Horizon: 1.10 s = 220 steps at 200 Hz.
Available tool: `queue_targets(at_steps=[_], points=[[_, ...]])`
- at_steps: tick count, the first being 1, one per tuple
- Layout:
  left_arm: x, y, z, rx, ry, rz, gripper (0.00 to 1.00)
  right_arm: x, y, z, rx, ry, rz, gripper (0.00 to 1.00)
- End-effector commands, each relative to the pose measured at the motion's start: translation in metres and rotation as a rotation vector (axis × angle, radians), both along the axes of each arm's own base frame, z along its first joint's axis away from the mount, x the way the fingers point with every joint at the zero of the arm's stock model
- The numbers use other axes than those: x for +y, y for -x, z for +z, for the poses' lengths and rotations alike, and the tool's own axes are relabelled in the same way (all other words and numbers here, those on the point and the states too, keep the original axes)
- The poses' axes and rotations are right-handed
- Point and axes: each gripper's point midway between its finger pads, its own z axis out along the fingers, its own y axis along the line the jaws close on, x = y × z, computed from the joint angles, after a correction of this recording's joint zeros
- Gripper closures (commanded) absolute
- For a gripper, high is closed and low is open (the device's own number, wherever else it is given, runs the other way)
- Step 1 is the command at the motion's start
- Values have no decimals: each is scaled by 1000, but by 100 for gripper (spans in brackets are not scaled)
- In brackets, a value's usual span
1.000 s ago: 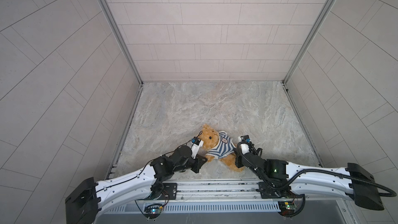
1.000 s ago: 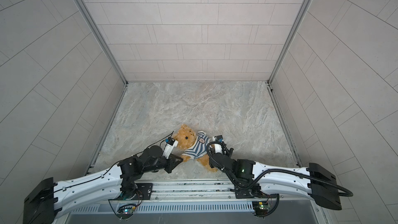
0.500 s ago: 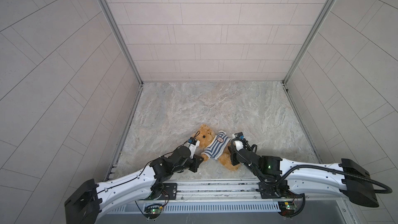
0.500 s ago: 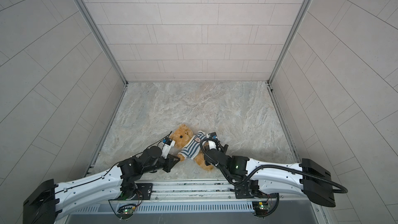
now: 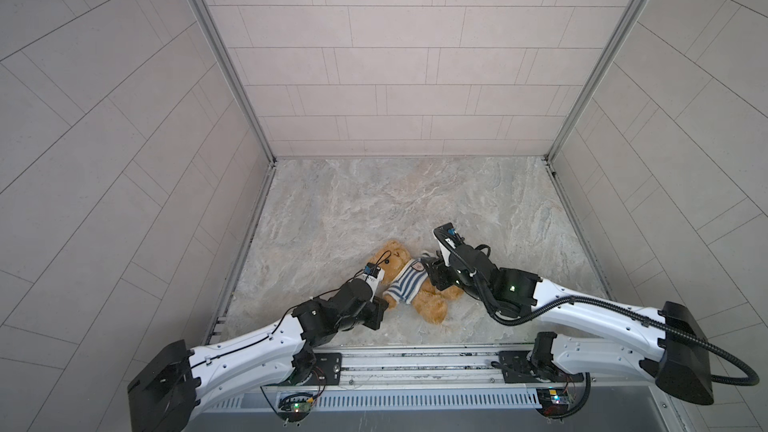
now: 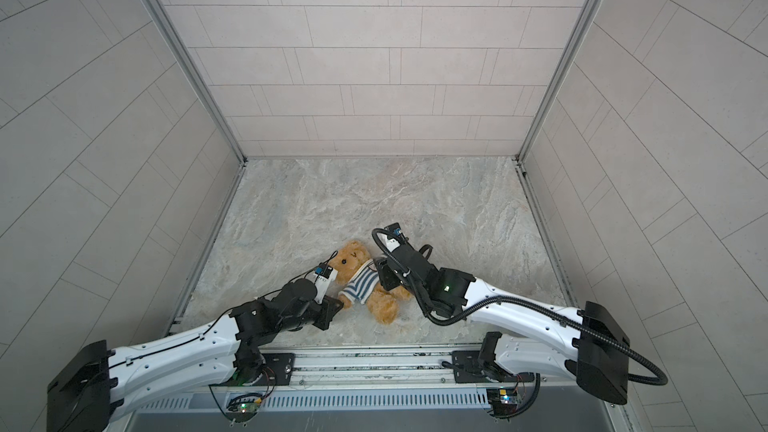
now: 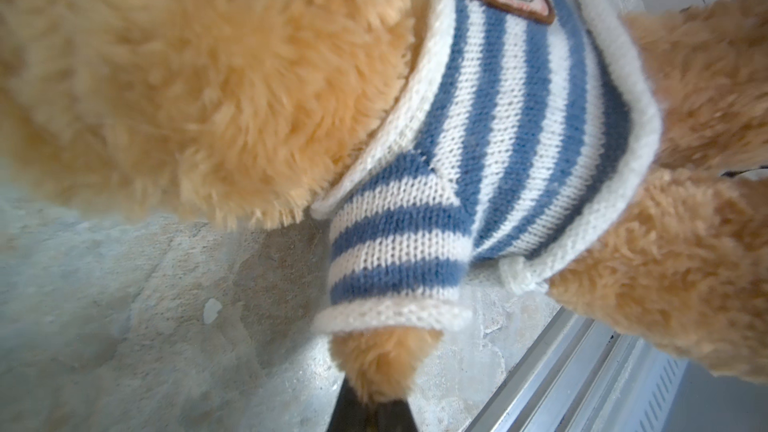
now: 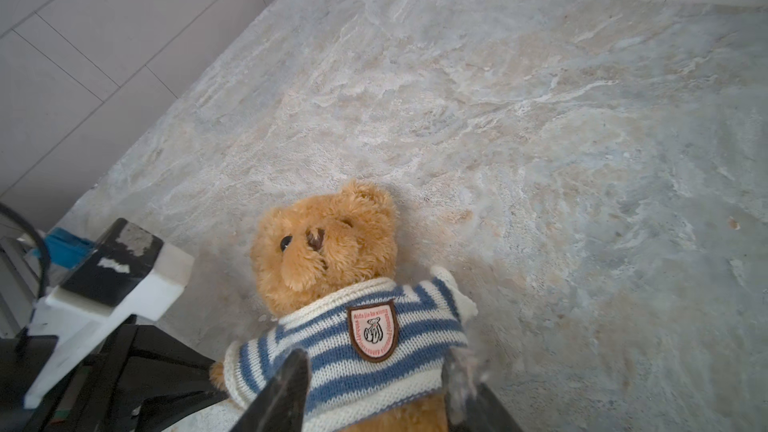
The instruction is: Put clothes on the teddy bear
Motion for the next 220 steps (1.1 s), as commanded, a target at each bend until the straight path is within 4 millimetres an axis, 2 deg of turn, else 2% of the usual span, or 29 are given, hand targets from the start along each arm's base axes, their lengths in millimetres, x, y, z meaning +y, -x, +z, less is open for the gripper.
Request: queue_targets(at_steps=[1, 32, 64, 81, 103, 112, 142, 173, 192, 215, 220], points=[[2, -8, 6, -32, -28, 11, 100, 10, -4, -12, 38, 73, 83, 45], [2, -13, 9, -34, -32, 29, 100, 15, -10, -46, 106, 137, 94, 45], [6, -23, 4, -18, -53, 52, 100, 21, 0, -77, 204, 142, 125, 49], [11, -35, 3, -17, -65, 77, 100, 23, 8, -91, 264, 142, 131, 53], [16, -53, 6, -21, -71, 121, 100, 30, 21, -100, 273, 114, 138, 55], [18, -61, 8, -23, -74, 140, 96, 33, 26, -102, 278, 106, 138, 56], [19, -80, 16, -29, -93, 168, 84, 40, 34, -99, 263, 76, 124, 57], [24, -78, 31, -49, -101, 173, 66, 41, 33, -84, 231, -12, 88, 55], [34, -71, 39, -61, -105, 188, 59, 28, 30, -72, 191, -30, 43, 54], [46, -65, 51, -75, -117, 212, 55, 4, 23, -51, 105, -68, -45, 54], [47, -64, 56, -80, -113, 214, 54, -6, 25, -58, 90, -48, -51, 54]])
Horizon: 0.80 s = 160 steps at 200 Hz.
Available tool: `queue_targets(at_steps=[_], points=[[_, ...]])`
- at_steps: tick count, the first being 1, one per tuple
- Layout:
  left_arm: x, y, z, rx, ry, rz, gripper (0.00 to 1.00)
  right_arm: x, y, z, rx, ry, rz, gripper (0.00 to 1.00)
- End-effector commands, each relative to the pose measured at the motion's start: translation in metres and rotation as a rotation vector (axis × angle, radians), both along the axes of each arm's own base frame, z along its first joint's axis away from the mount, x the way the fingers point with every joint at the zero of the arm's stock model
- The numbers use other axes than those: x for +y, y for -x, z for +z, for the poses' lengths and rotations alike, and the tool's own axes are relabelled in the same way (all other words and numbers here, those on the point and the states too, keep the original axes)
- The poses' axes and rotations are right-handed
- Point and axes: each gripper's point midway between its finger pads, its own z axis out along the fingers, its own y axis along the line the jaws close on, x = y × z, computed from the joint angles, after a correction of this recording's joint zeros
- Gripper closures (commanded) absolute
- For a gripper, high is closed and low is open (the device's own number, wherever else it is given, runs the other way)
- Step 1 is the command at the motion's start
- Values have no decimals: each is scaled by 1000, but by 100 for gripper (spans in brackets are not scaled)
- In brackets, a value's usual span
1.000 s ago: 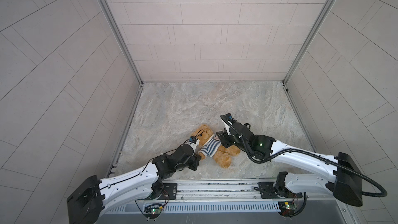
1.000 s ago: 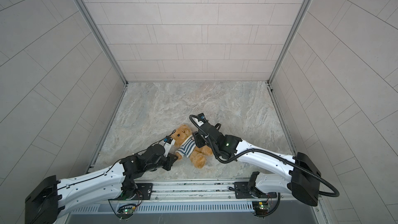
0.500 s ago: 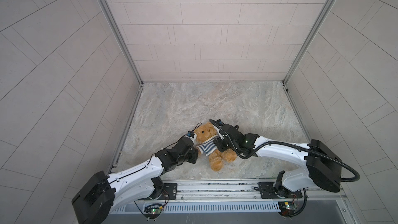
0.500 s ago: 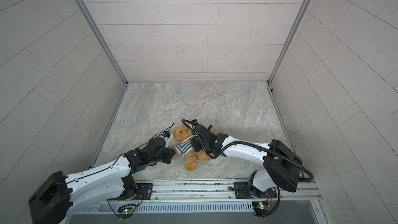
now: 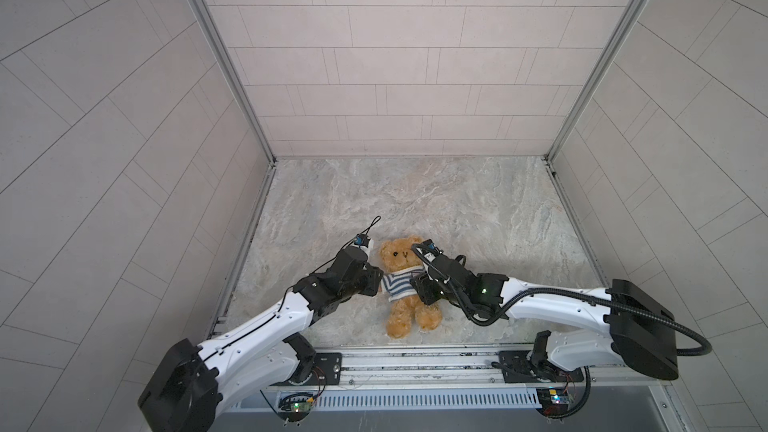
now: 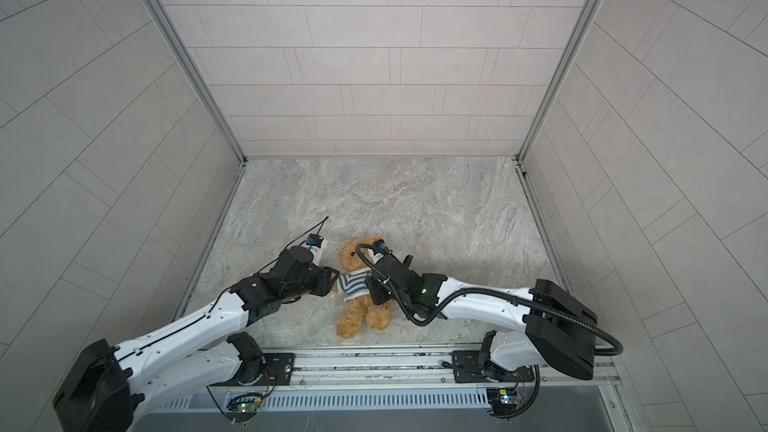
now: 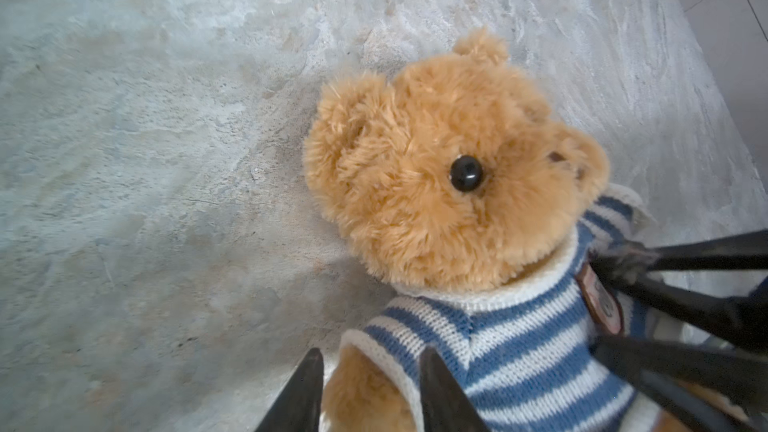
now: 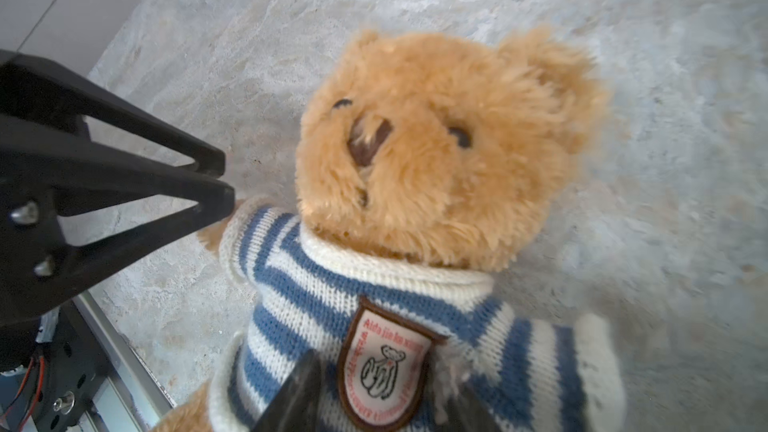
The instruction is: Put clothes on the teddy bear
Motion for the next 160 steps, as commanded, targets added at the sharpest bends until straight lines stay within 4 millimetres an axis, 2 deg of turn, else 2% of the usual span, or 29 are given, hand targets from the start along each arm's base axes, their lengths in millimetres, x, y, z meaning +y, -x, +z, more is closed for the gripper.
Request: queue_targets(at_steps=[1, 14, 30, 50, 68, 80, 96, 138, 160], points=[[14, 5, 14, -8, -40, 23, 54, -29, -4, 11, -79, -11, -100, 54], [11, 7, 26, -16, -22, 12, 52, -45, -5, 19, -120, -17, -124, 53], [-1, 11, 43, -24, 12, -25, 51, -68, -5, 18, -124, -1, -158, 53], [-31, 20, 62, -34, 38, -102, 52, -95, -5, 11, -118, 18, -202, 53], [-61, 28, 67, -9, 56, -158, 53, -112, -7, 4, -109, 16, -229, 52], [-78, 30, 65, 13, 73, -169, 55, -120, -10, -1, -97, 15, -241, 52], [-87, 28, 51, 65, 84, -135, 59, -124, -14, -4, -91, 14, -242, 53], [-90, 26, 15, 138, 44, -98, 64, -120, -30, -2, -87, 7, -217, 52], [-87, 26, 4, 148, 19, -87, 67, -109, -41, -5, -70, 6, -171, 52]])
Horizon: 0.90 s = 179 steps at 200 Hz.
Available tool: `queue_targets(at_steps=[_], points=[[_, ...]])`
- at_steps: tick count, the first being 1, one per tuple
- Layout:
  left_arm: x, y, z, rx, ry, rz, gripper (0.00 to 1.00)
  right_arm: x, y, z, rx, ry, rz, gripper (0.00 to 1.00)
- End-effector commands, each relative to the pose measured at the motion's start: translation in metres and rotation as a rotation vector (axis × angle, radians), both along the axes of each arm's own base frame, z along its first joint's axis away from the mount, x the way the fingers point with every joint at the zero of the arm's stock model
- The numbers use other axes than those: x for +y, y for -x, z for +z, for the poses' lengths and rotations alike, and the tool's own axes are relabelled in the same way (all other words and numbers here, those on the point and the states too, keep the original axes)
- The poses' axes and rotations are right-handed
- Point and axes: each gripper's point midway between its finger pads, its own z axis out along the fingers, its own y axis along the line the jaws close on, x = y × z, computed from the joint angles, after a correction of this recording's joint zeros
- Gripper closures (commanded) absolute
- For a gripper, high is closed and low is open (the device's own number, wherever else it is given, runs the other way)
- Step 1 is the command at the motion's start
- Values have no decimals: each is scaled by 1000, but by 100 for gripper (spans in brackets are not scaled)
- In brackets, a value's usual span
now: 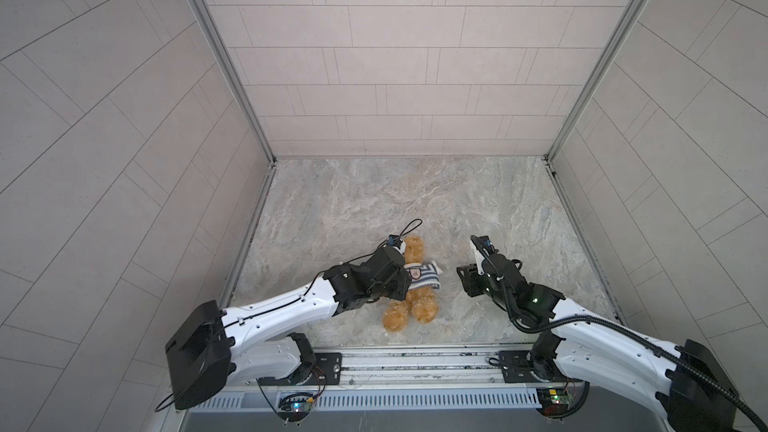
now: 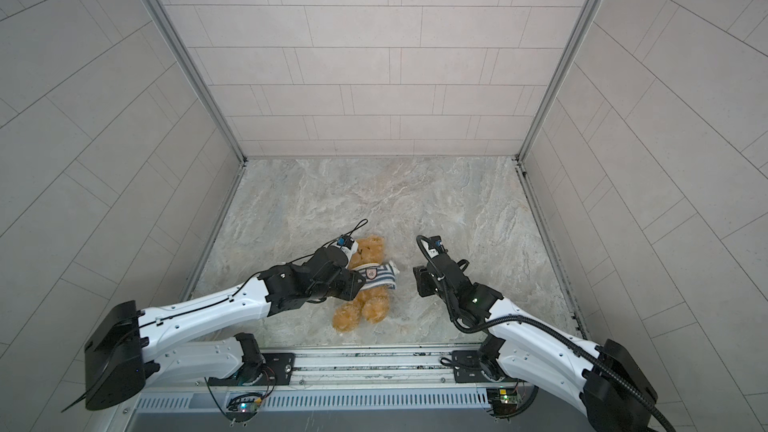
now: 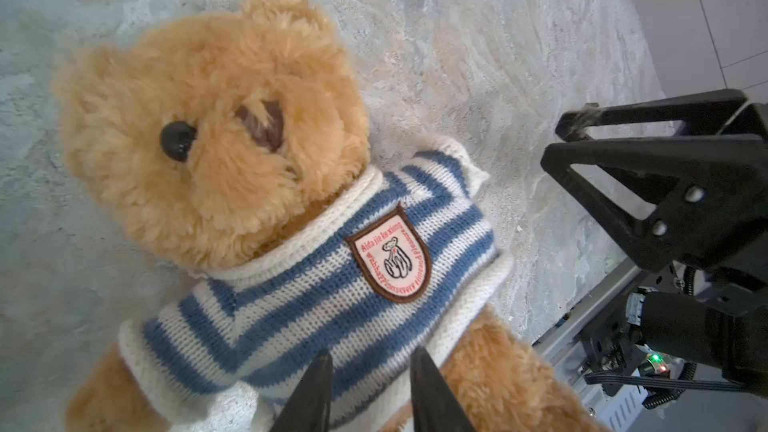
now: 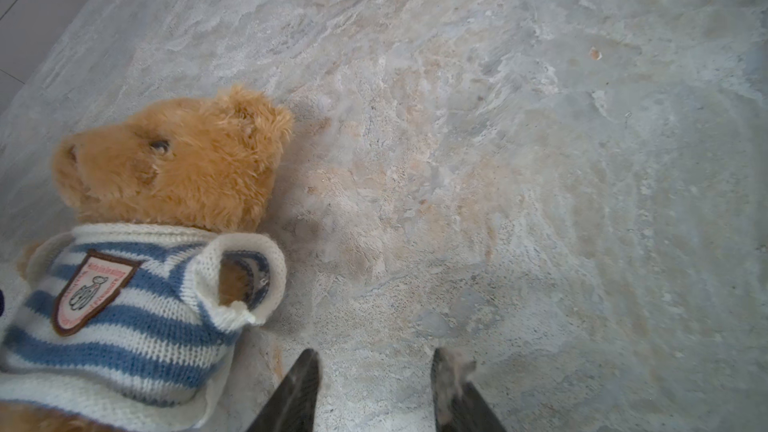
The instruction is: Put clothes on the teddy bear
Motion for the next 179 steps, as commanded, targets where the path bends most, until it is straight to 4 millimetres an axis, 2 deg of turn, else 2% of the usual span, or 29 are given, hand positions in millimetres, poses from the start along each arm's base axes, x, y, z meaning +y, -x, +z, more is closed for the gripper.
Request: queue_targets(at_steps=[1, 39, 68, 114, 143, 179], points=[[0, -3, -7, 2, 3, 29, 67, 19, -14, 12, -24, -30, 76, 52], [8, -4, -21, 7, -32, 44, 69, 48, -31, 8, 8, -51, 154, 54], [18, -12, -28, 0, -41, 59, 71, 66, -31, 0, 60, -87, 210, 56], [40, -33, -30, -58, -87, 63, 74, 93, 3, -12, 102, -119, 322, 59], [41, -42, -27, -112, -137, 20, 77, 116, 26, -2, 55, -161, 399, 59], [39, -53, -19, -132, -130, 16, 77, 132, 46, 9, 28, -191, 416, 60]])
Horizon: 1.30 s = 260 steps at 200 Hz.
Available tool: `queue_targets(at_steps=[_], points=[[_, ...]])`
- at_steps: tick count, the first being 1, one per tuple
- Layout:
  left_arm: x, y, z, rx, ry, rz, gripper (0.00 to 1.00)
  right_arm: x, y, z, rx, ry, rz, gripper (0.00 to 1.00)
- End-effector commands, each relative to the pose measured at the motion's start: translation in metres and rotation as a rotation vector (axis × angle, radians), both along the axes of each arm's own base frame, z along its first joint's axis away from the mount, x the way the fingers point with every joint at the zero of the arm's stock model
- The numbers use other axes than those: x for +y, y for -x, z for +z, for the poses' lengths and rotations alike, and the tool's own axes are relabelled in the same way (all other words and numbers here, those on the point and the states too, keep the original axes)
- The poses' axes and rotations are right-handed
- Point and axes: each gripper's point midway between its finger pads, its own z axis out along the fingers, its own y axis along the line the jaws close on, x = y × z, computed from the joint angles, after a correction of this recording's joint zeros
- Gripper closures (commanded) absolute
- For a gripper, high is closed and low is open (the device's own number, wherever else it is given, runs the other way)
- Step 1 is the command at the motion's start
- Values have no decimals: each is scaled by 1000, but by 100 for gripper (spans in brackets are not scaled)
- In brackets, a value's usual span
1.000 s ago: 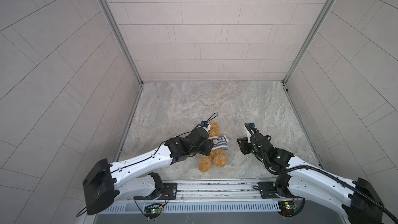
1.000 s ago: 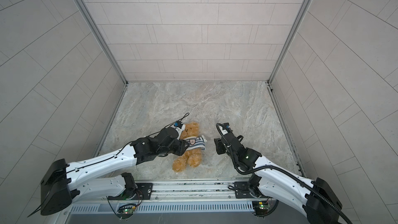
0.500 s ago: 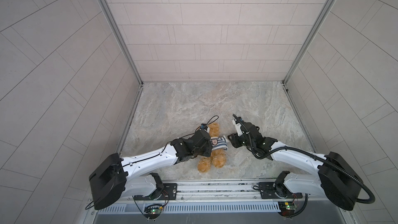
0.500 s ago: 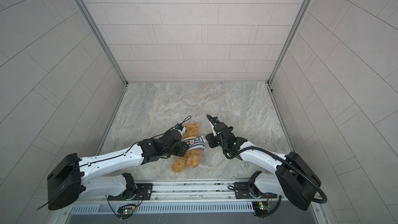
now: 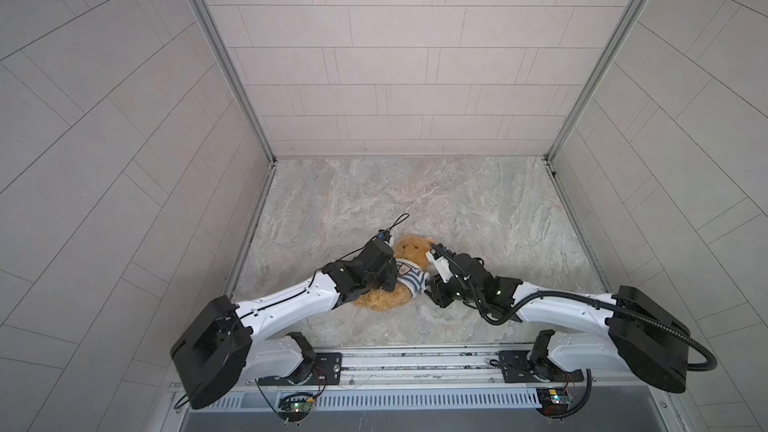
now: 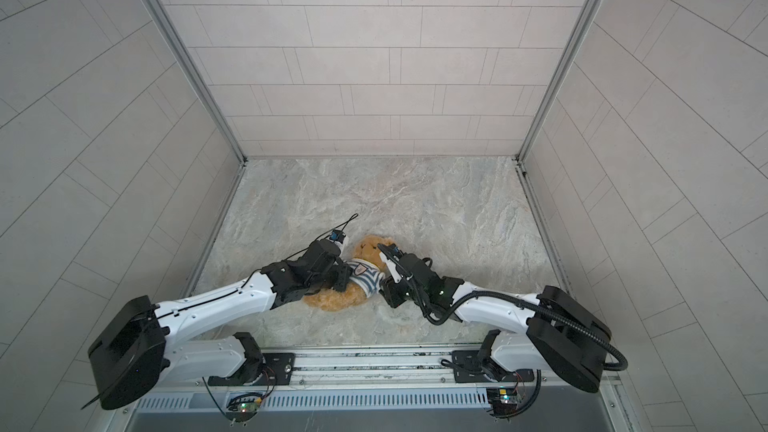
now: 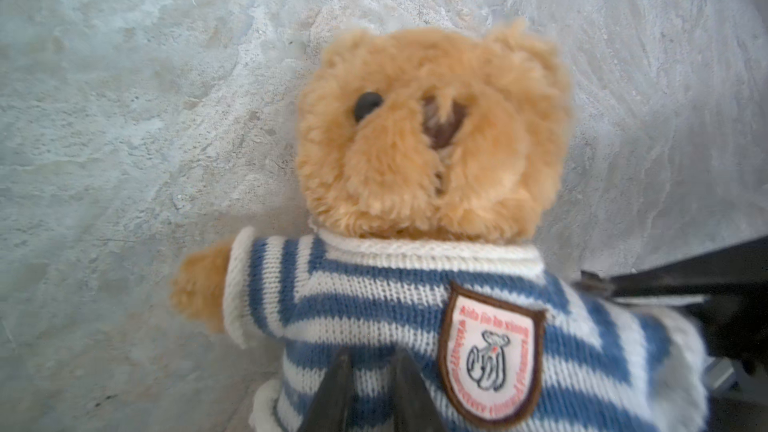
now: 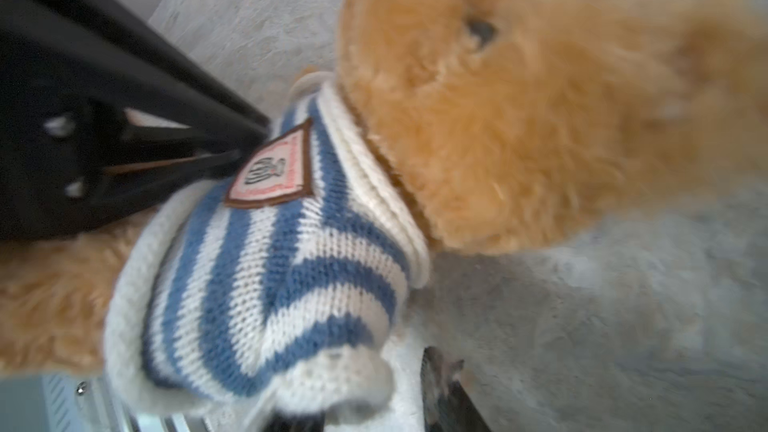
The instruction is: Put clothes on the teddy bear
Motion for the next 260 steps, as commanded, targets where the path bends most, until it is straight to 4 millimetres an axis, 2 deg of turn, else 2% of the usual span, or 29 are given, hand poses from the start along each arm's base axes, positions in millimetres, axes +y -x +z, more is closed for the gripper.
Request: queue_targets(at_steps=[1, 33, 65, 88, 115, 130, 162, 184, 219, 260], points=[[0, -9, 8, -36, -25, -23, 76, 11, 4, 20, -45, -81, -17, 60], [3, -7, 29, -58, 5, -14, 66, 4, 7, 22, -81, -91, -64, 61], [10, 10, 50, -59, 70, 5, 56, -2, 7, 25, -108, -73, -70, 62], [-2, 30, 51, -4, 132, -30, 56, -1, 8, 30, -124, -74, -60, 63], [-21, 43, 53, 25, 147, -71, 59, 2, 10, 33, -134, -77, -45, 67], [-27, 45, 47, 53, 143, -72, 60, 5, 12, 34, -137, -83, -38, 69], [-29, 45, 23, 93, 120, -57, 63, 6, 16, 35, -148, -81, -47, 72], [-27, 44, 10, 109, 100, -40, 68, 0, 19, 36, -165, -73, -63, 72], [-21, 43, 3, 110, 87, -27, 72, -16, 23, 38, -187, -46, -111, 67], [-16, 43, -5, 124, 89, -18, 76, -24, 27, 34, -187, -31, -127, 79]])
